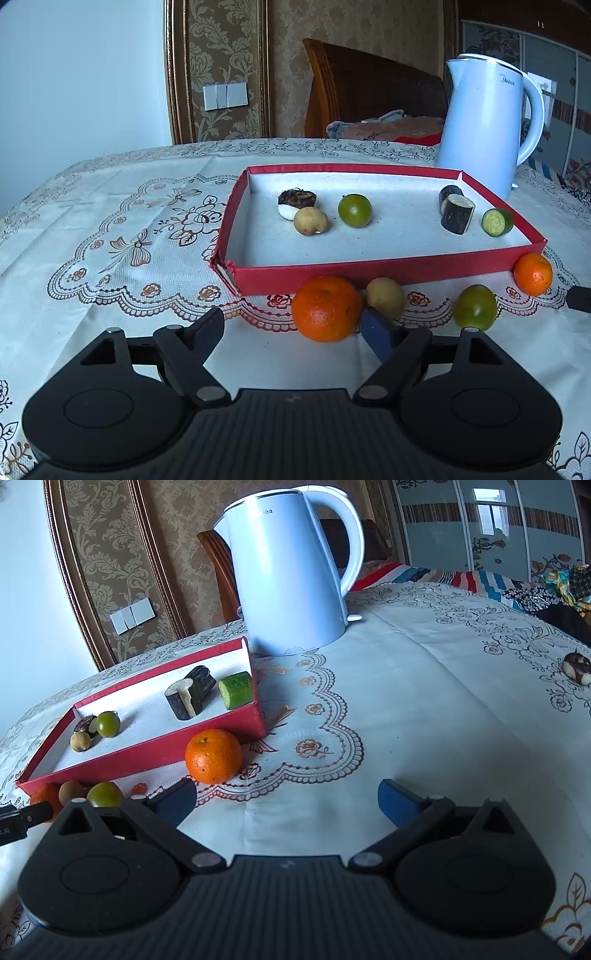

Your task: Organize fruits

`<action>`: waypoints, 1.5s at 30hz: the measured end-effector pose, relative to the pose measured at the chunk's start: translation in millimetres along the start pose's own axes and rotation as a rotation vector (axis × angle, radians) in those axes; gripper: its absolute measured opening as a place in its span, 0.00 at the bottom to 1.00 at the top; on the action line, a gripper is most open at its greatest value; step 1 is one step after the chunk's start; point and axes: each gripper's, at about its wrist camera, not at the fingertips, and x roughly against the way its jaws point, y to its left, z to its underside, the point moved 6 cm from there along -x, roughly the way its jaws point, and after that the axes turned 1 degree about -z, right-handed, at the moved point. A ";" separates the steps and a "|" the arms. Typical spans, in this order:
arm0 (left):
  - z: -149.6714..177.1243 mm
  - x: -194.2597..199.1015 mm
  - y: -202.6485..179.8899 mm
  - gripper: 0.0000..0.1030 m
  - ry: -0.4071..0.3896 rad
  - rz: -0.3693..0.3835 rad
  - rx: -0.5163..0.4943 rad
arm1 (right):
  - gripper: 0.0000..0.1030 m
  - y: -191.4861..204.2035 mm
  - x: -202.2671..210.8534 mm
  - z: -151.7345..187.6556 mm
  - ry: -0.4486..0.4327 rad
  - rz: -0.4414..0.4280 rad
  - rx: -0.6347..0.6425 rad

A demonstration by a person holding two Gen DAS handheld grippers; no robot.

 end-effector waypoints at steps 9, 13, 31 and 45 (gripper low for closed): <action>0.2 5.3 4.7 0.80 -0.016 -0.021 0.018 | 1.00 1.9 0.8 0.3 -0.007 0.011 0.016; 1.8 3.2 -2.1 0.80 -0.011 -0.030 -0.021 | 1.00 5.1 0.2 0.7 -0.002 0.023 0.037; 0.7 -0.2 -1.8 0.80 -0.007 -0.020 -0.007 | 1.00 9.2 -4.1 2.3 0.026 0.064 0.079; 5.6 -8.5 -3.1 0.80 0.049 0.003 -0.005 | 1.00 31.1 -15.6 -2.6 0.049 0.003 0.151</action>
